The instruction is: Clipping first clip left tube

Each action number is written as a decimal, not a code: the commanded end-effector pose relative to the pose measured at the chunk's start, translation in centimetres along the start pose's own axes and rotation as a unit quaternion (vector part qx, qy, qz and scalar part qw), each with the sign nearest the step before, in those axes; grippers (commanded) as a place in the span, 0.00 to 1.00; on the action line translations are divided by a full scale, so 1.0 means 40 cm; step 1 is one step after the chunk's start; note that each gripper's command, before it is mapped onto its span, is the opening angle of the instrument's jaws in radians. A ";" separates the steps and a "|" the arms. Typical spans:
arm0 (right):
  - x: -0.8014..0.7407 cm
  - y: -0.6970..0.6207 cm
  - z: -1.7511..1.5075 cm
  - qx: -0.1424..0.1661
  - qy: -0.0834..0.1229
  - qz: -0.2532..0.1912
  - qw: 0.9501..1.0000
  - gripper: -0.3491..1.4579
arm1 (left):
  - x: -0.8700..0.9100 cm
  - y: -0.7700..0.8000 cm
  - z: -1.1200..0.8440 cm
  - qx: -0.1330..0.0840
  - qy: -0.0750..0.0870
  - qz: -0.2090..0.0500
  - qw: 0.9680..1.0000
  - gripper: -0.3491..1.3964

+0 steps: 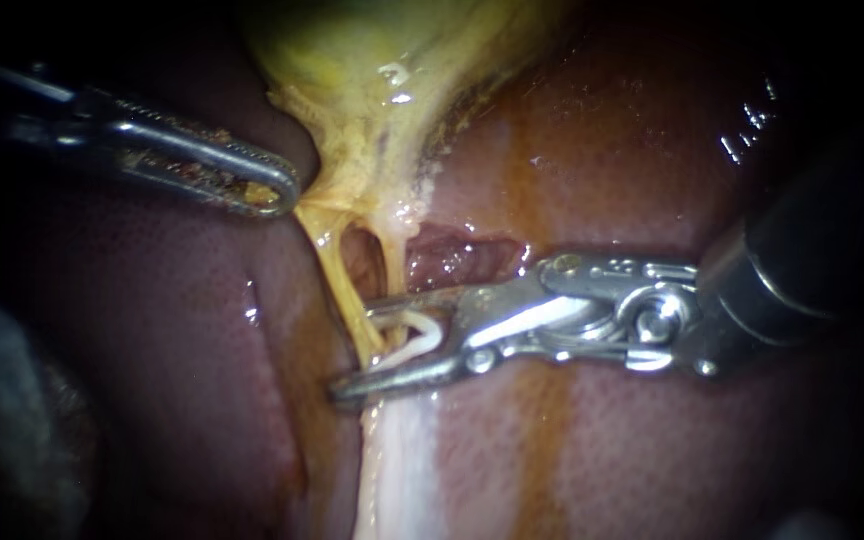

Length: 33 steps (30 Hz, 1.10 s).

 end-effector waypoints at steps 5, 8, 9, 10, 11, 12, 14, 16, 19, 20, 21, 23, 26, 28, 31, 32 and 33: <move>0.0000 -0.0007 0.0027 0.007 -0.002 -0.002 1.000 0.44 | 0.0000 0.0000 0.0003 0.000 0.000 0.000 1.000 0.00; -0.0002 -0.0009 0.0045 0.009 -0.003 -0.003 1.000 0.44 | 0.0000 0.0000 0.0003 0.001 0.000 0.000 1.000 0.00; -0.0002 -0.0010 0.0051 0.009 -0.003 -0.003 1.000 0.44 | 0.0000 0.0000 0.0003 0.001 0.000 0.000 1.000 0.00; -0.0003 -0.0010 0.0056 0.009 -0.003 -0.004 1.000 0.44 | 0.0000 0.0000 0.0003 0.001 0.000 0.000 1.000 0.00; -0.0004 -0.0010 0.0061 0.011 -0.004 -0.004 1.000 0.45 | 0.0000 0.0000 0.0003 0.000 0.000 0.000 1.000 0.00; -0.0004 -0.0011 0.0065 0.010 -0.004 -0.004 1.000 0.45 | 0.0000 0.0000 0.0003 0.001 0.000 0.000 1.000 0.00; -0.0005 -0.0013 0.0069 0.011 -0.004 -0.005 1.000 0.45 | 0.0000 0.0000 0.0003 0.000 0.000 0.000 1.000 0.00; -0.0004 -0.0017 0.0070 0.012 -0.005 -0.005 1.000 0.45 | 0.0000 0.0000 0.0003 0.000 0.000 0.000 1.000 0.00; -0.0002 -0.0028 0.0072 0.015 -0.005 -0.005 1.000 0.45 | 0.0000 0.0000 0.0003 0.000 0.000 0.000 1.000 0.00; -0.0002 -0.0033 0.0072 0.016 -0.006 -0.005 1.000 0.45 | 0.0000 0.0000 0.0003 0.000 0.000 0.000 1.000 0.00; 0.0000 -0.0039 0.0073 0.016 -0.006 -0.005 1.000 0.45 | 0.0000 0.0000 0.0003 0.000 0.000 0.000 1.000 0.00; 0.0003 -0.0056 0.0073 0.026 -0.006 -0.006 1.000 0.45 | -0.0001 0.0000 0.0002 0.000 0.000 0.000 1.000 0.00; 0.0014 -0.0088 0.0071 0.041 -0.003 -0.007 0.999 0.45 | -0.0002 0.0001 0.0001 0.000 0.000 0.000 1.000 0.00; 0.0024 -0.0113 0.0069 0.053 -0.001 -0.008 0.999 0.45 | -0.0002 0.0001 0.0000 0.000 0.000 0.000 1.000 0.00; 0.0038 -0.0142 0.0069 0.070 0.004 -0.010 0.997 0.45 | -0.0002 0.0001 0.0000 0.000 0.000 0.000 1.000 0.00; 0.0045 -0.0154 0.0069 0.077 0.005 -0.011 0.997 0.45 | -0.0002 0.0001 -0.0001 0.000 0.000 0.000 1.000 0.00; 0.0049 -0.0162 0.0069 0.082 0.008 -0.011 0.997 0.45 | -0.0002 0.0000 -0.0001 0.000 0.000 0.000 1.000 0.00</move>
